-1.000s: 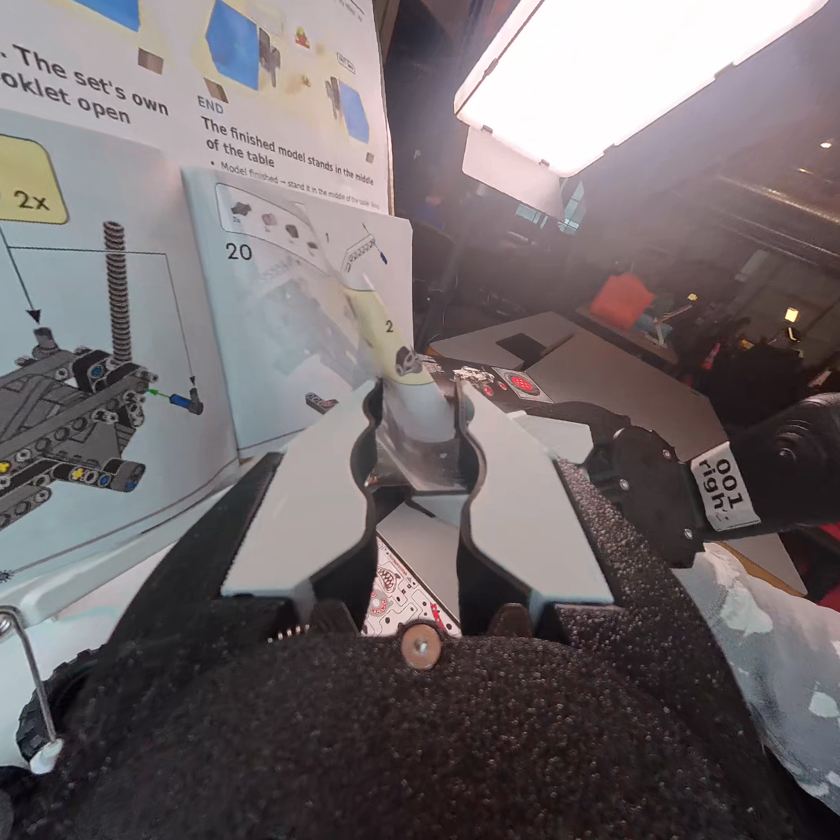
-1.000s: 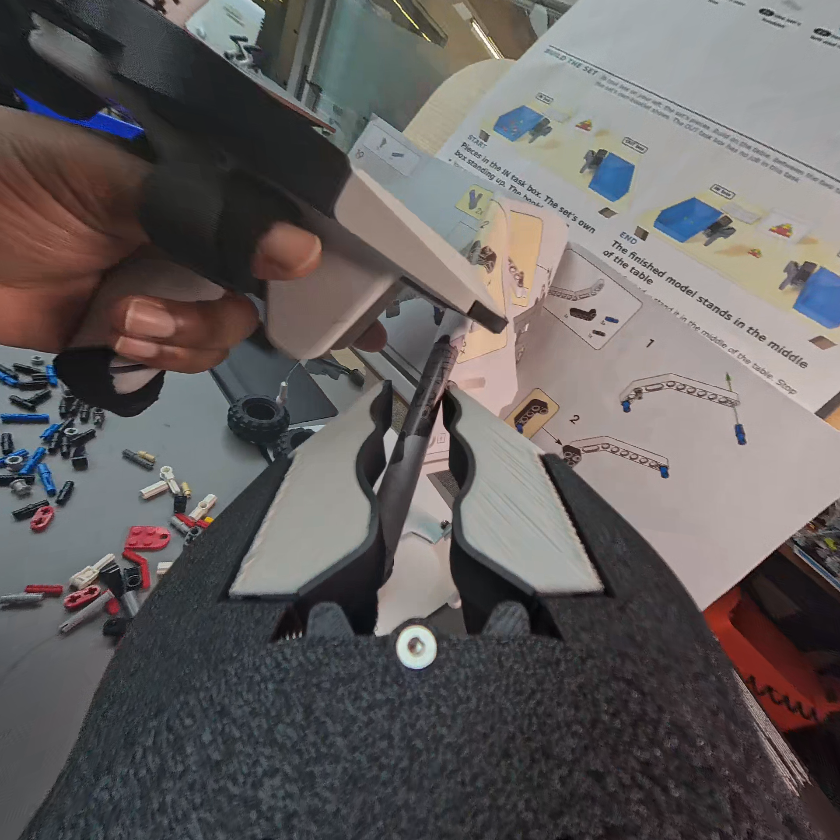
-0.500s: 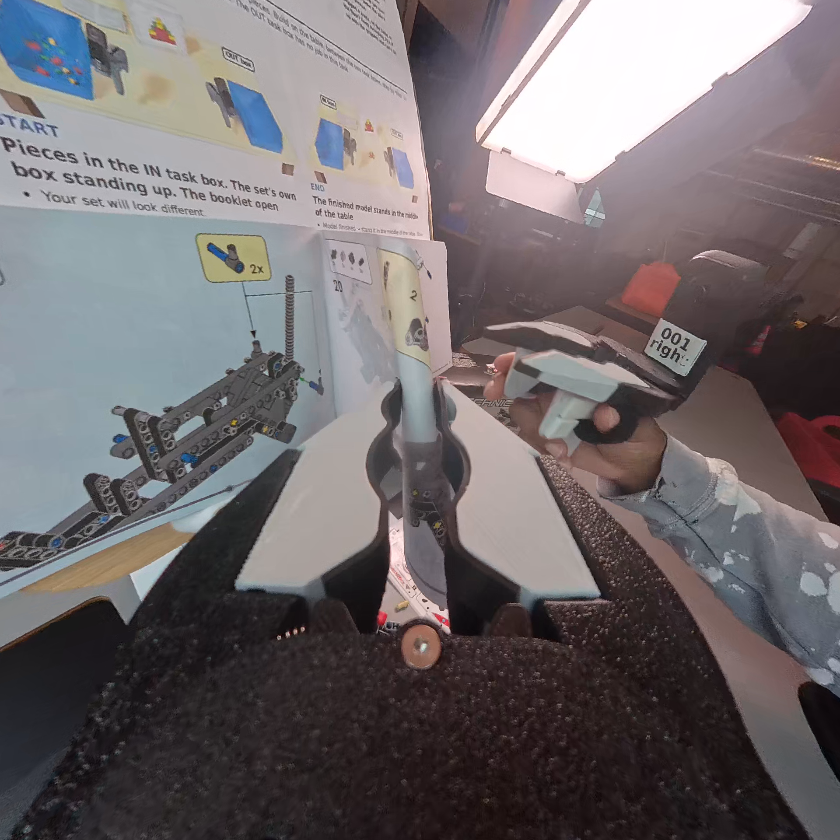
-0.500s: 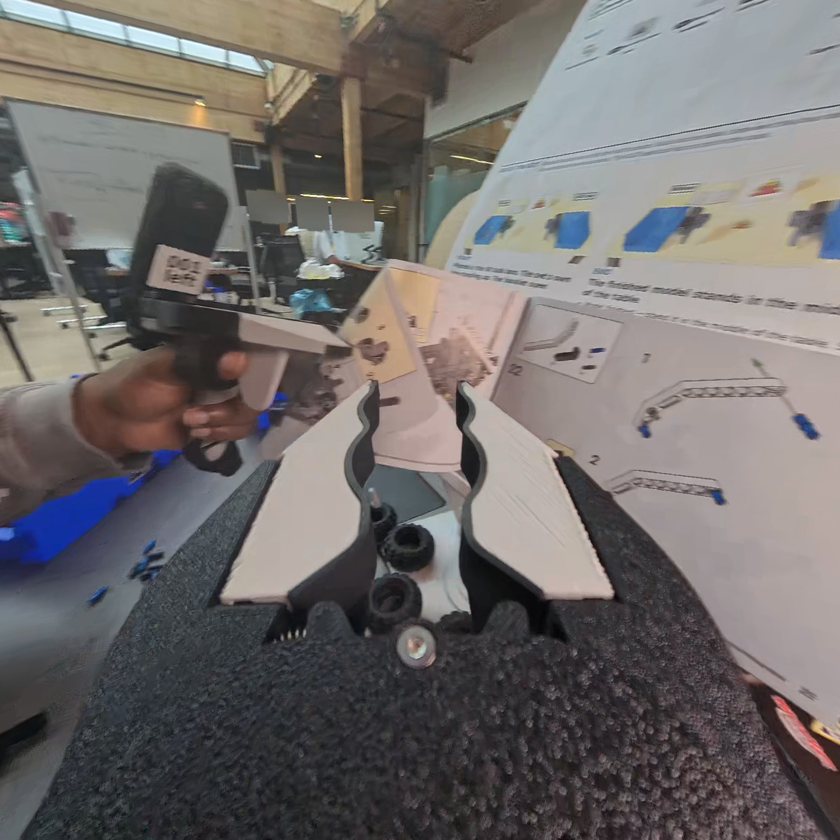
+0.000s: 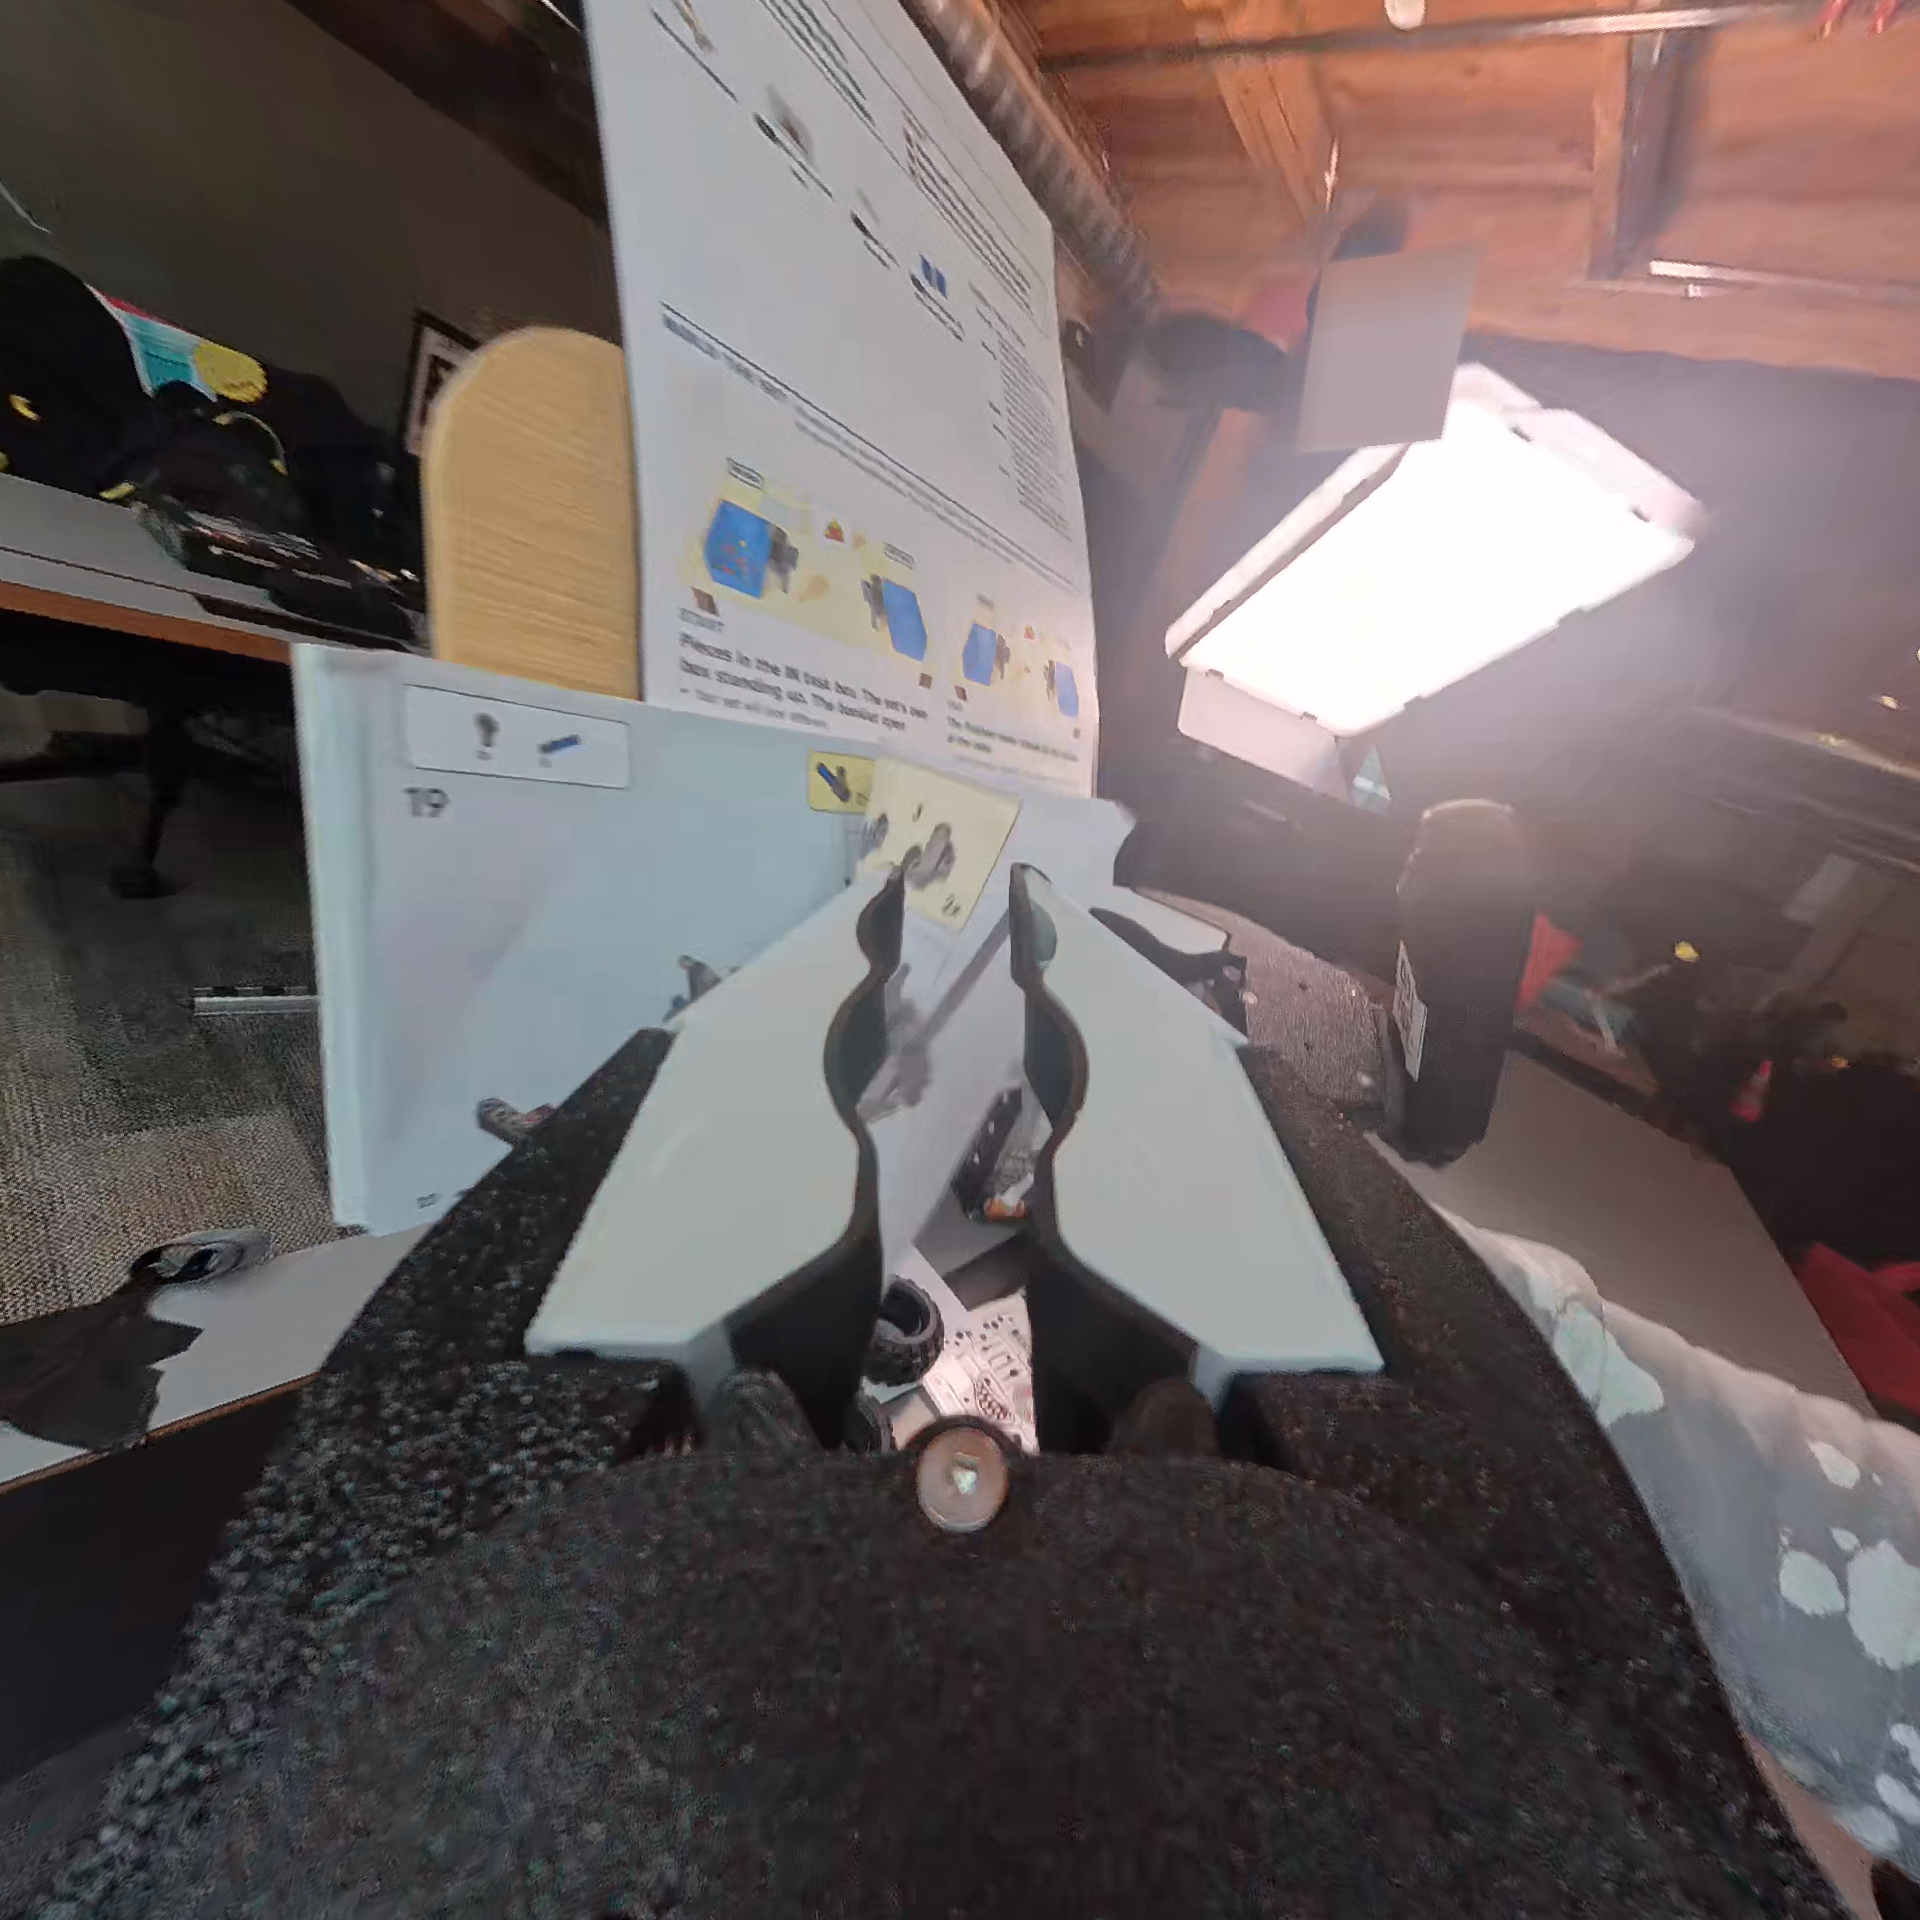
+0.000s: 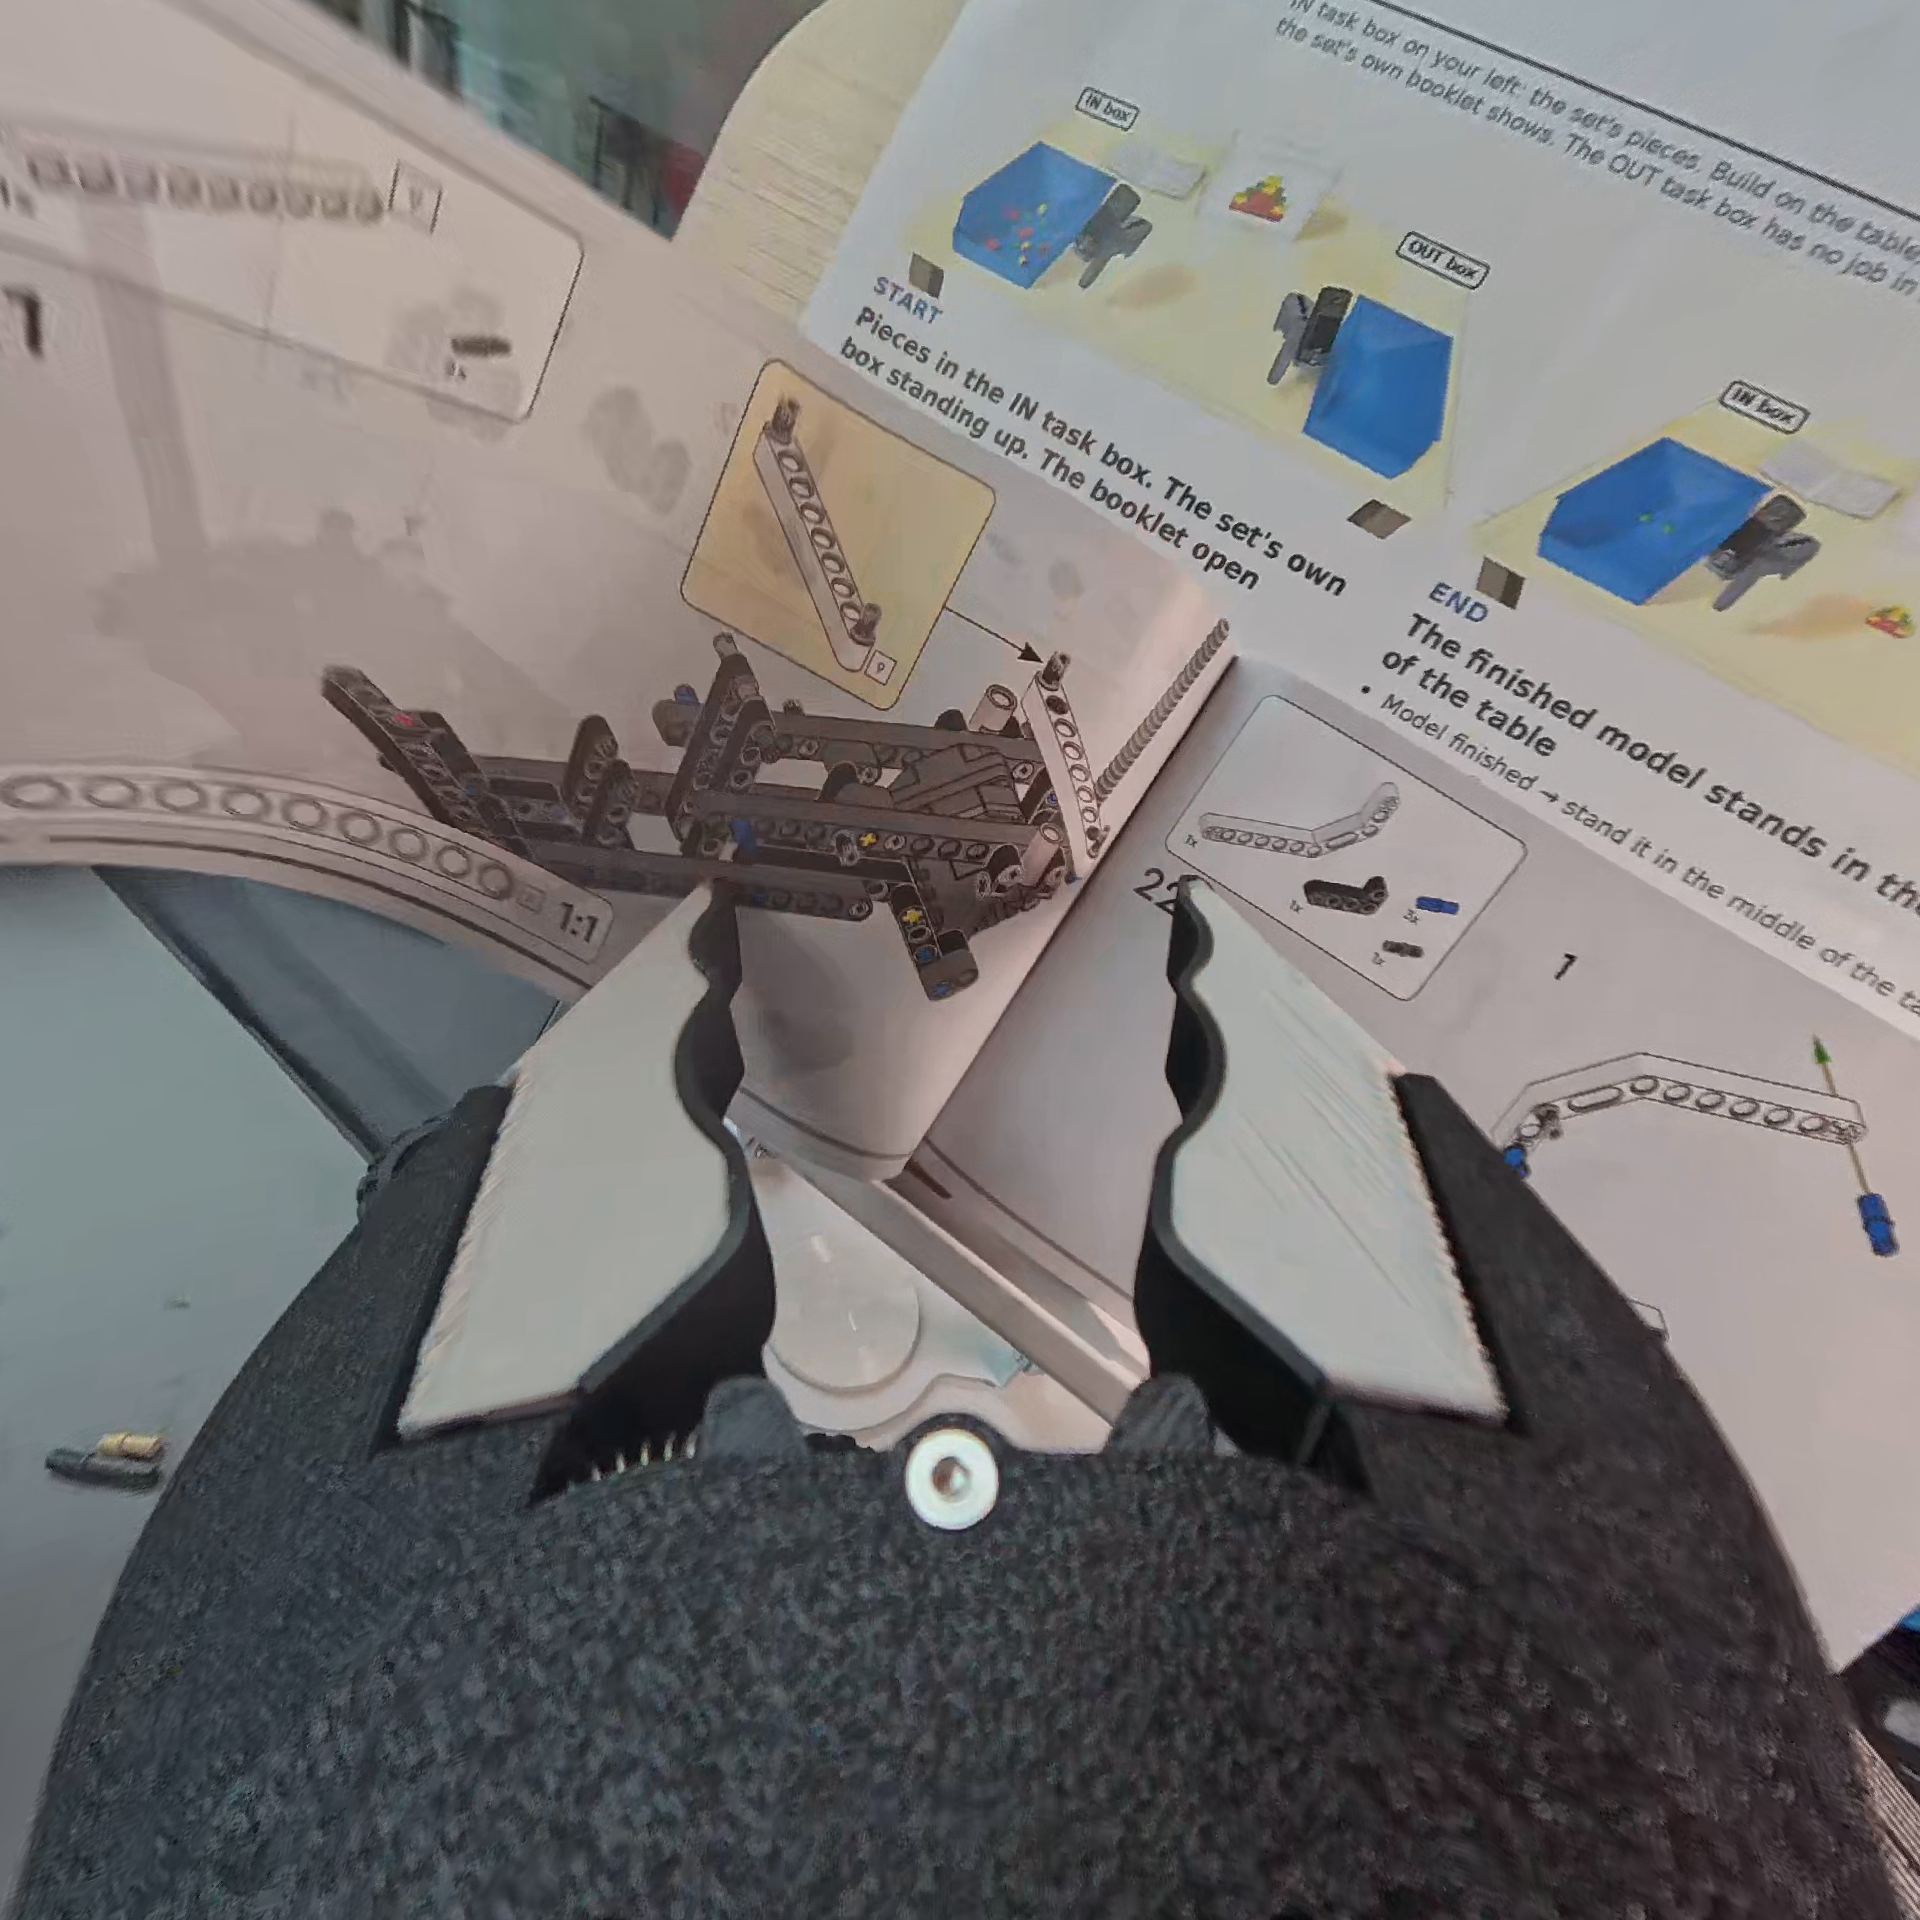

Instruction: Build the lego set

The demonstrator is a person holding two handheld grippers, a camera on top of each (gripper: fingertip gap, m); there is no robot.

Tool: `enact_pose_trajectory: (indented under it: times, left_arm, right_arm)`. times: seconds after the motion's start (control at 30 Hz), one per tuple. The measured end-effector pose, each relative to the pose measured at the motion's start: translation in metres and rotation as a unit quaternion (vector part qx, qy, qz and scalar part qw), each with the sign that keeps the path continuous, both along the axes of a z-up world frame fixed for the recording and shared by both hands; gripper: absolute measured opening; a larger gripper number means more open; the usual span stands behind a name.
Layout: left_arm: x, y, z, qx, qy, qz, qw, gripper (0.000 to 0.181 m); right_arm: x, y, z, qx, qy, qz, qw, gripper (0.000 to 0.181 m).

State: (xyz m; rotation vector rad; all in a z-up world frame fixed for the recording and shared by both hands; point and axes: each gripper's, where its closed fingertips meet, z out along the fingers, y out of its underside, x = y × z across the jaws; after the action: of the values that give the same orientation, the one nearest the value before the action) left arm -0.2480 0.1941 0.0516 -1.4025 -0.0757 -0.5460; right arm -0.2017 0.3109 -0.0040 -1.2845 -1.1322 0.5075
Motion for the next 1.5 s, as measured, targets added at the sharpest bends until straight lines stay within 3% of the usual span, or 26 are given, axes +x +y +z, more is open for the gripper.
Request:
enact_pose_trajectory:
  times: [0.1, 0.2, 0.27, 0.37, 0.47, 0.63, 0.73, 0.9, 1.03, 1.13, 1.23, 1.37, 1.5]
  left_arm:
    - [-0.043, -0.019, -0.003, 0.018, -0.083, 0.085, 0.993, 0.028]
    - [-0.066, -0.025, -0.039, -0.014, -0.18, 0.141, 0.974, 0.04]
    - [-0.054, -0.018, -0.066, -0.049, -0.213, 0.129, 0.967, 0.044]
    - [-0.011, 0.008, -0.105, -0.107, -0.262, 0.055, 0.958, 0.049]
    - [0.01, 0.035, -0.126, -0.136, -0.281, 0.03, 0.95, 0.049]
    - [-0.022, 0.062, -0.128, -0.126, -0.317, 0.059, 0.938, 0.041]
    - [-0.041, 0.067, -0.135, -0.137, -0.297, 0.081, 0.941, 0.046]
    - [-0.056, 0.062, -0.124, -0.121, -0.273, 0.102, 0.949, 0.038]
    - [-0.064, 0.051, -0.113, -0.096, -0.261, 0.13, 0.952, 0.039]
    - [-0.051, 0.039, -0.121, -0.097, -0.247, 0.138, 0.954, 0.043]
    - [-0.017, 0.039, -0.144, -0.128, -0.287, 0.084, 0.945, 0.053]
    - [0.03, 0.051, -0.159, -0.15, -0.384, -0.018, 0.911, 0.073]
    - [0.036, 0.059, -0.162, -0.125, -0.473, -0.036, 0.872, 0.086]
  right_arm:
    - [-0.007, 0.007, -0.004, 0.023, -0.014, -0.041, 0.999, 0.087]
    - [-0.011, 0.012, -0.006, 0.05, -0.021, -0.081, 0.995, 0.087]
    - [-0.014, 0.016, -0.007, 0.06, -0.024, -0.103, 0.993, 0.088]
    - [-0.018, 0.019, -0.006, 0.058, -0.019, -0.133, 0.989, 0.088]
    - [-0.022, 0.016, -0.002, 0.047, -0.013, -0.135, 0.99, 0.089]
    - [-0.025, -0.003, -0.003, 0.022, -0.025, -0.046, 0.998, 0.088]
    - [-0.01, -0.008, 0.005, 0.019, -0.009, -0.017, 1.0, 0.085]
    - [0.024, 0.027, 0.002, 0.032, 0.001, -0.091, 0.995, 0.079]
    - [0.024, 0.041, -0.009, 0.051, 0.006, -0.131, 0.99, 0.085]
    - [0.021, 0.04, -0.008, 0.073, 0.013, -0.153, 0.985, 0.087]
    - [0.021, 0.04, -0.008, 0.078, 0.019, -0.16, 0.984, 0.087]
    - [0.022, 0.04, -0.007, 0.077, 0.009, -0.159, 0.984, 0.089]
    - [0.021, 0.04, -0.007, 0.07, -0.005, -0.155, 0.985, 0.088]
